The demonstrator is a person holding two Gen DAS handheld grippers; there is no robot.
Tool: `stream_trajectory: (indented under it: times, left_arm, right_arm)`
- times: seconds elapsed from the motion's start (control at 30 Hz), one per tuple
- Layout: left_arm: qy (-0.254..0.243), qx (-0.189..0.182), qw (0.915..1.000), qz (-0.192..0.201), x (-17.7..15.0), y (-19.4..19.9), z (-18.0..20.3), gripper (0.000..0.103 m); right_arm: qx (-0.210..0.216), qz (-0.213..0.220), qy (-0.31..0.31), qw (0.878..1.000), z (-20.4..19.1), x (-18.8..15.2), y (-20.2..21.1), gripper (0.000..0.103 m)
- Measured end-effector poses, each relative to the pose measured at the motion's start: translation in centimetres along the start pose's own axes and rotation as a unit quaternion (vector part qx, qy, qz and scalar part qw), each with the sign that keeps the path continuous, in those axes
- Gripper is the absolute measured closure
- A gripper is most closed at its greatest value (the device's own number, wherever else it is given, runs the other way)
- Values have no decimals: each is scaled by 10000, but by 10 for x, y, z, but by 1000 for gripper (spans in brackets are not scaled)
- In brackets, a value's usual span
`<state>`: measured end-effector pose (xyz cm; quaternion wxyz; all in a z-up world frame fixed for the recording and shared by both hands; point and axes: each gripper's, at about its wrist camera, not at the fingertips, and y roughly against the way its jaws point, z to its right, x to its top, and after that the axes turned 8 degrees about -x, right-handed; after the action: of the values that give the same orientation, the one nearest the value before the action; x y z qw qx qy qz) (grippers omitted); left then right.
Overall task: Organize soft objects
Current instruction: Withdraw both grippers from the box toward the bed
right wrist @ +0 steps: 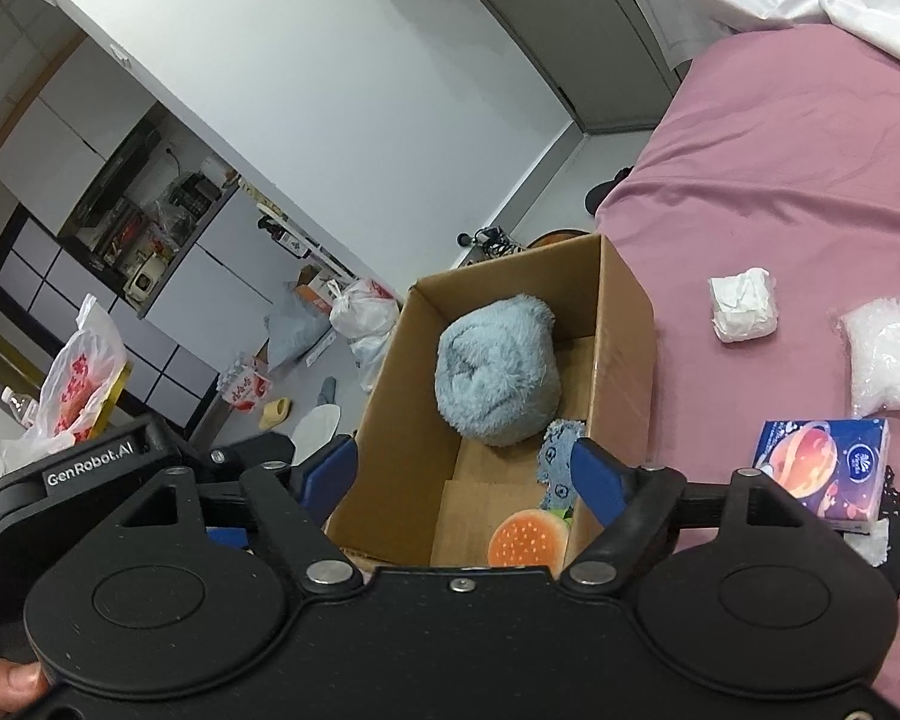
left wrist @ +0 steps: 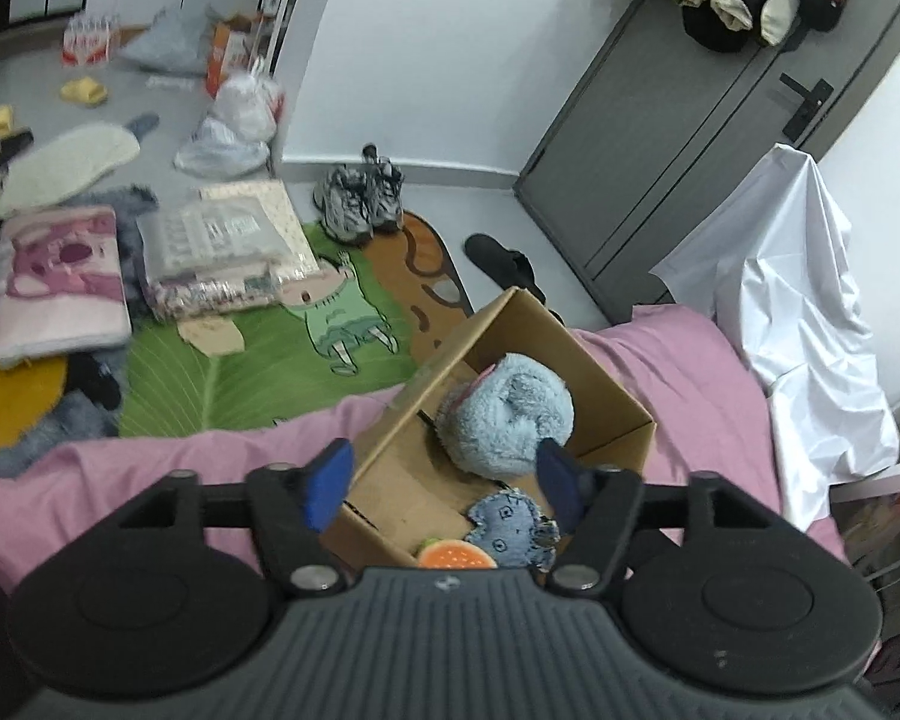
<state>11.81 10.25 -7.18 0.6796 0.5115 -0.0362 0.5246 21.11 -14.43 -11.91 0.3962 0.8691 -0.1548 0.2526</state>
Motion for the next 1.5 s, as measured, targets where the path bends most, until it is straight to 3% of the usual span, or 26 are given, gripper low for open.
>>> stream_trajectory:
  times: [0.23, 0.4, 0.53, 0.67, 0.87, 1.27, 1.5]
  left_arm:
    - [28, 396, 9992, 85, -5, 7, 4, 25]
    - [-159, 481, 9986, 141, -10, 16, 11, 22]
    - [-305, 409, 9984, 240, -14, 24, 19, 19]
    - [-647, 475, 9965, 217, -17, 28, 30, 19]
    - [-666, 353, 9971, 61, -21, 33, 38, 19]
    - [-1090, 94, 9939, -127, -41, 35, 60, 19]
    - [-1430, -152, 9894, -211, -52, 35, 78, 19]
  right_arm:
    - [-77, -159, 75, 9998, -1, 3, 6, 14]
    - [-205, -166, 77, 9996, 1, 3, 12, 10]
    - [-361, -129, 189, 9991, 1, 6, 23, 1]
    - [-478, -43, 287, 9984, 2, 11, 37, 0]
    - [-806, 41, 448, 9957, 15, 16, 52, 0]
    - [-786, 245, 649, 9945, 34, 28, 84, 0]
    - [-784, 120, 1016, 9917, 43, 32, 96, 0]
